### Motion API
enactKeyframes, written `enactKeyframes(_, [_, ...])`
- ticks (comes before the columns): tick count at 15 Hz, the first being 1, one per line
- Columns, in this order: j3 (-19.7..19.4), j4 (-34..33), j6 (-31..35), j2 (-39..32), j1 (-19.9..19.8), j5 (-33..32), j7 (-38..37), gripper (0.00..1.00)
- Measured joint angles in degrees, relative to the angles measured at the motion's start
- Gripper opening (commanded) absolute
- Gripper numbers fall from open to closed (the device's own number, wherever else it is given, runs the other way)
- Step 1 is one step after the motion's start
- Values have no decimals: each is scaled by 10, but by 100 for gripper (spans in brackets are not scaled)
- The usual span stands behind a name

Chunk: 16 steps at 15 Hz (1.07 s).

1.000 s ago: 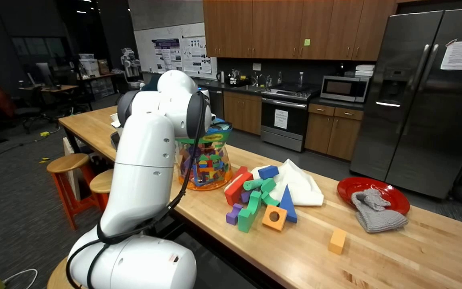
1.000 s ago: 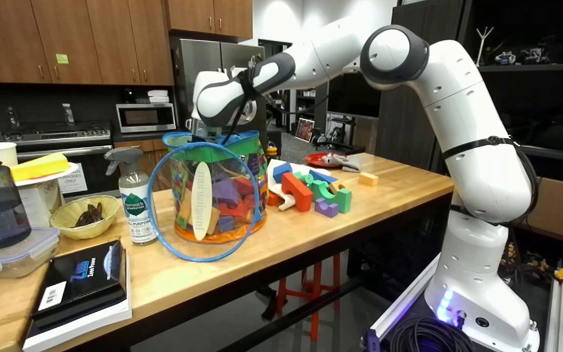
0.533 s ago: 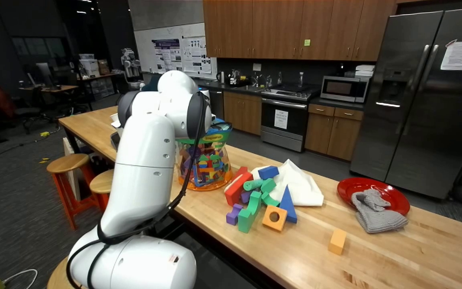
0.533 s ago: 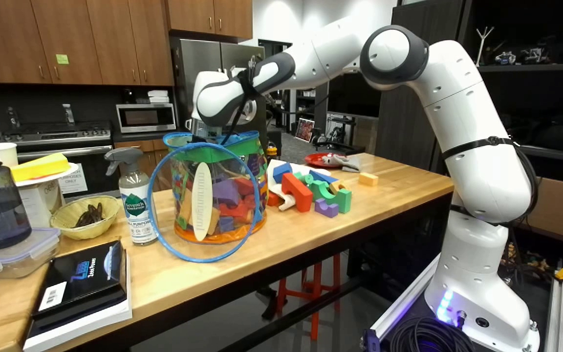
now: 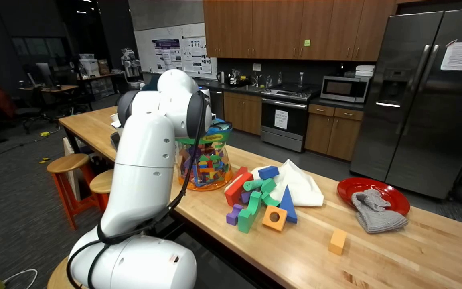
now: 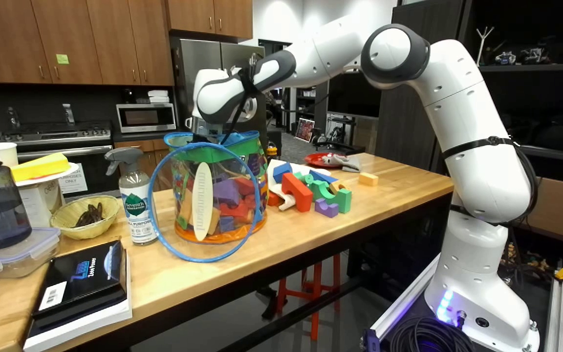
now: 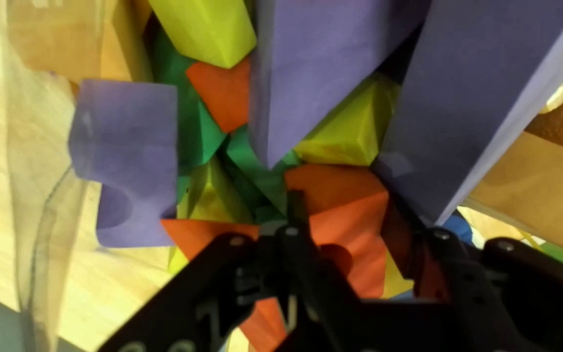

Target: Remove an orange block from the plastic bag and put it on the pile of blocks on the table

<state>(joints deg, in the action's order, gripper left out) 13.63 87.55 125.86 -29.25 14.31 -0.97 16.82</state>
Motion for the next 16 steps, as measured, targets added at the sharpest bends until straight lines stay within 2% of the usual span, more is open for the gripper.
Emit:
enactKeyframes(10, [0,0,-17,28,-13,0,35,17])
enactKeyframes(16, [1,-4,-51,68,-32,1,74,17])
